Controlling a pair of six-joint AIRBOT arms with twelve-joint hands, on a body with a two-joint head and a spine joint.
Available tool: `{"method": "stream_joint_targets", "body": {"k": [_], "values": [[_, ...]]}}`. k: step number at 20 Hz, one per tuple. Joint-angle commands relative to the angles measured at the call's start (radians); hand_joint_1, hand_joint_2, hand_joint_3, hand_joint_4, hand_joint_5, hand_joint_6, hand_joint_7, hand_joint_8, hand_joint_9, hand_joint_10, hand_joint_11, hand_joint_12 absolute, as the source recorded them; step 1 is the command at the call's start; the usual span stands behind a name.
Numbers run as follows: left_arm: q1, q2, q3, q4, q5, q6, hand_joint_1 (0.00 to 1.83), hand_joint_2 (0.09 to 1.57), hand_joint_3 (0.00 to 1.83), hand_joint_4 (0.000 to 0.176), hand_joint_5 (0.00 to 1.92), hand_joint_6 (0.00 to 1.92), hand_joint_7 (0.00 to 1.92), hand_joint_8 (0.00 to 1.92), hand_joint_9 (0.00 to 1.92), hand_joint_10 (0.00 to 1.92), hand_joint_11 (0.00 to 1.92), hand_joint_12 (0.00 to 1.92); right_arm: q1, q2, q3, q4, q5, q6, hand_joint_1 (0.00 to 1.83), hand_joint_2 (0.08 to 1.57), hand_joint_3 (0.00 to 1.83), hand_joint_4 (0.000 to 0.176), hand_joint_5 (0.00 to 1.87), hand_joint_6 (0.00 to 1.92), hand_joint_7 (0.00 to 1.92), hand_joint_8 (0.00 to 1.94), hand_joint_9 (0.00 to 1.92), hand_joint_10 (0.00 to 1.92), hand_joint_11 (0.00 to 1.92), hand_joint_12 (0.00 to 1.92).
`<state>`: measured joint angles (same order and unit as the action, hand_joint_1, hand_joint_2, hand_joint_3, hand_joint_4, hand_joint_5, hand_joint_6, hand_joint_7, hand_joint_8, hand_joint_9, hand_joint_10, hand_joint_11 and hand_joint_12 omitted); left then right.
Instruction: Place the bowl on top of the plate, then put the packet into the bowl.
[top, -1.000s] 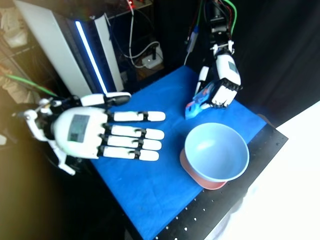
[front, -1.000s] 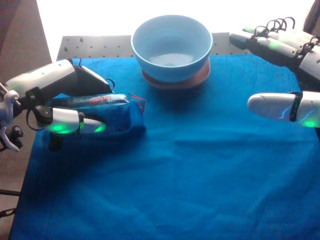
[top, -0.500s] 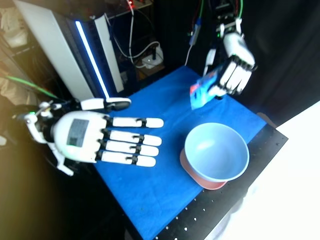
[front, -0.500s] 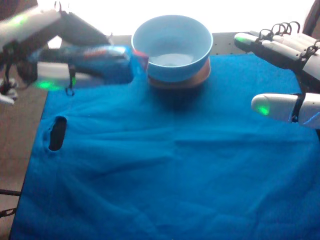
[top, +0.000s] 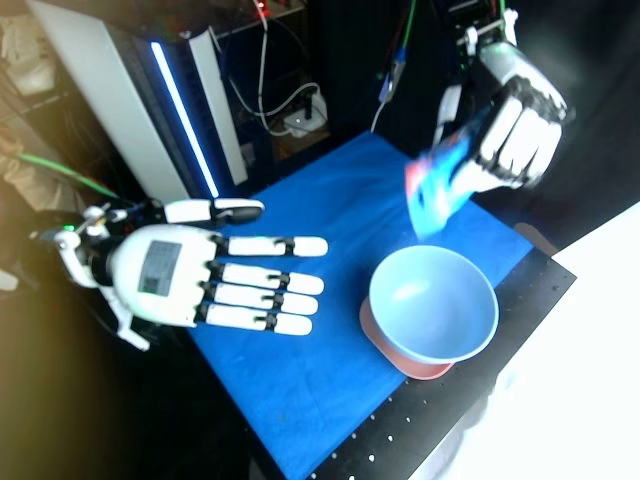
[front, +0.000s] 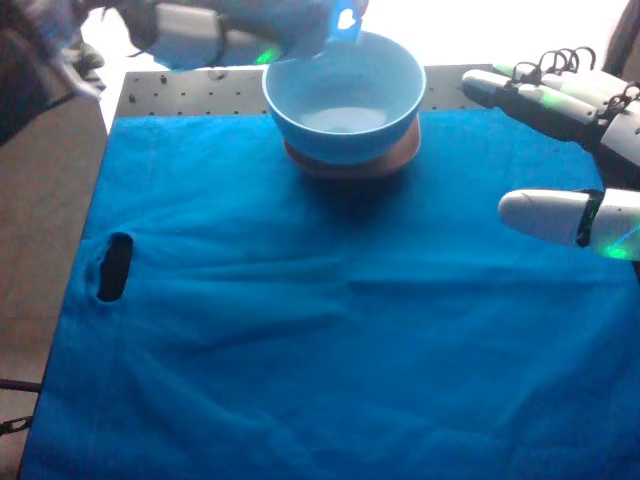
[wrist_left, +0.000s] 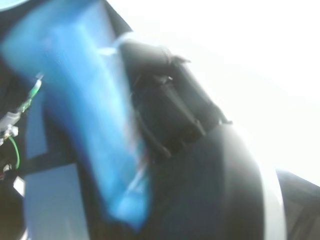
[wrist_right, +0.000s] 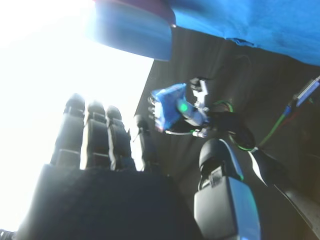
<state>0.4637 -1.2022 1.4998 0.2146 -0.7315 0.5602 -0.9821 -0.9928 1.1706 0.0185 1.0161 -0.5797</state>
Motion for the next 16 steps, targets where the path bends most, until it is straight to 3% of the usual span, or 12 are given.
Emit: {"method": "stream_joint_targets", "body": {"k": [1, 2, 4, 5, 6, 9, 11, 12, 13, 14, 15, 16], "values": [[-0.019, -0.023, 0.021, -0.038, -0.081, 0.005, 1.30, 1.02, 0.00, 0.000, 1.19, 0.39, 1.24, 0.81, 1.27, 0.97, 1.08, 1.49, 0.003, -0.007, 0.007, 0.021, 0.124, 0.004, 0.12, 1.17, 0.00, 0.174, 0.00, 0.00, 0.00, 0.00, 0.00, 0.00, 0.00, 0.00], [-0.022, -0.052, 0.049, -0.052, -0.068, 0.005, 1.30, 1.03, 0.00, 0.000, 1.16, 0.46, 1.22, 0.83, 1.24, 0.90, 1.05, 1.37, 0.003, -0.013, 0.011, 0.022, 0.124, 0.004, 0.12, 1.18, 0.01, 0.152, 0.00, 0.00, 0.00, 0.00, 0.00, 0.00, 0.00, 0.00], [-0.036, -0.110, 0.101, -0.066, -0.027, 0.005, 1.27, 1.05, 0.00, 0.000, 1.01, 0.86, 1.27, 0.60, 1.28, 0.53, 1.08, 1.01, 0.003, -0.020, 0.018, 0.024, 0.124, 0.004, 0.11, 1.17, 0.00, 0.144, 0.00, 0.00, 0.00, 0.00, 0.00, 0.00, 0.00, 0.00], [-0.042, -0.125, 0.117, -0.067, -0.008, 0.005, 1.27, 1.05, 0.00, 0.000, 1.01, 0.89, 1.29, 0.53, 1.32, 0.37, 1.07, 0.96, 0.003, -0.022, 0.019, 0.024, 0.124, 0.004, 0.12, 1.18, 0.01, 0.138, 0.00, 0.00, 0.00, 0.00, 0.00, 0.00, 0.00, 0.00], [-0.051, -0.146, 0.139, -0.067, 0.014, 0.005, 1.26, 1.06, 0.00, 0.000, 0.99, 0.92, 1.28, 0.53, 1.35, 0.24, 1.08, 0.89, 0.003, -0.024, 0.022, 0.024, 0.124, 0.004, 0.13, 1.18, 0.00, 0.148, 0.00, 0.00, 0.00, 0.00, 0.00, 0.00, 0.00, 0.00], [-0.058, -0.185, 0.188, -0.072, 0.050, 0.006, 1.25, 1.06, 0.00, 0.000, 1.02, 0.88, 1.20, 0.64, 1.31, 0.08, 0.90, 1.04, 0.003, -0.034, 0.028, 0.023, 0.124, 0.004, 0.12, 1.19, 0.01, 0.137, 0.00, 0.00, 0.00, 0.00, 0.00, 0.00, 0.00, 0.00], [-0.058, -0.197, 0.201, -0.076, 0.065, 0.006, 1.23, 1.10, 0.00, 0.000, 0.96, 0.91, 1.08, 0.92, 1.20, 0.02, 0.78, 1.18, 0.003, -0.036, 0.029, 0.023, 0.124, 0.004, 0.11, 1.19, 0.00, 0.130, 0.00, 0.00, 0.00, 0.00, 0.00, 0.00, 0.00, 0.00], [-0.058, -0.202, 0.207, -0.077, 0.069, 0.006, 1.02, 1.02, 0.00, 0.000, 0.88, 0.33, 0.94, 0.42, 1.10, 0.01, 0.63, 1.23, 0.003, -0.036, 0.029, 0.023, 0.124, 0.004, 0.09, 1.19, 0.00, 0.121, 0.00, 0.00, 0.00, 0.00, 0.00, 0.00, 0.00, 0.00], [-0.058, -0.206, 0.211, -0.077, 0.071, 0.006, 0.96, 0.98, 0.00, 0.000, 0.88, 0.09, 0.93, 0.18, 1.03, 0.00, 0.54, 1.23, 0.003, -0.037, 0.030, 0.023, 0.124, 0.004, 0.09, 1.19, 0.00, 0.120, 0.00, 0.00, 0.00, 0.00, 0.00, 0.00, 0.00, 0.00], [-0.058, -0.210, 0.215, -0.077, 0.072, 0.006, 0.93, 0.95, 0.00, 0.000, 0.80, 0.02, 0.88, 0.06, 0.92, 0.00, 0.43, 1.10, 0.003, -0.038, 0.032, 0.023, 0.124, 0.004, 0.09, 1.20, 0.00, 0.132, 0.00, 0.00, 0.00, 0.00, 0.00, 0.00, 0.00, 0.00], [-0.059, -0.214, 0.218, -0.077, 0.073, 0.006, 0.92, 0.93, 0.00, 0.016, 0.76, 0.00, 0.85, 0.02, 0.87, 0.00, 0.40, 0.99, 0.003, -0.040, 0.033, 0.023, 0.124, 0.004, 0.10, 1.20, 0.00, 0.140, 0.00, 0.00, 0.00, 0.00, 0.00, 0.00, 0.00, 0.00], [-0.059, -0.215, 0.219, -0.077, 0.074, 0.006, 0.89, 0.93, 0.00, 0.037, 0.68, 0.00, 0.80, 0.00, 0.81, 0.00, 0.42, 0.82, 0.003, -0.041, 0.034, 0.023, 0.124, 0.004, 0.10, 1.20, 0.00, 0.129, 0.00, 0.00, 0.00, 0.00, 0.00, 0.00, 0.00, 0.00]]}}
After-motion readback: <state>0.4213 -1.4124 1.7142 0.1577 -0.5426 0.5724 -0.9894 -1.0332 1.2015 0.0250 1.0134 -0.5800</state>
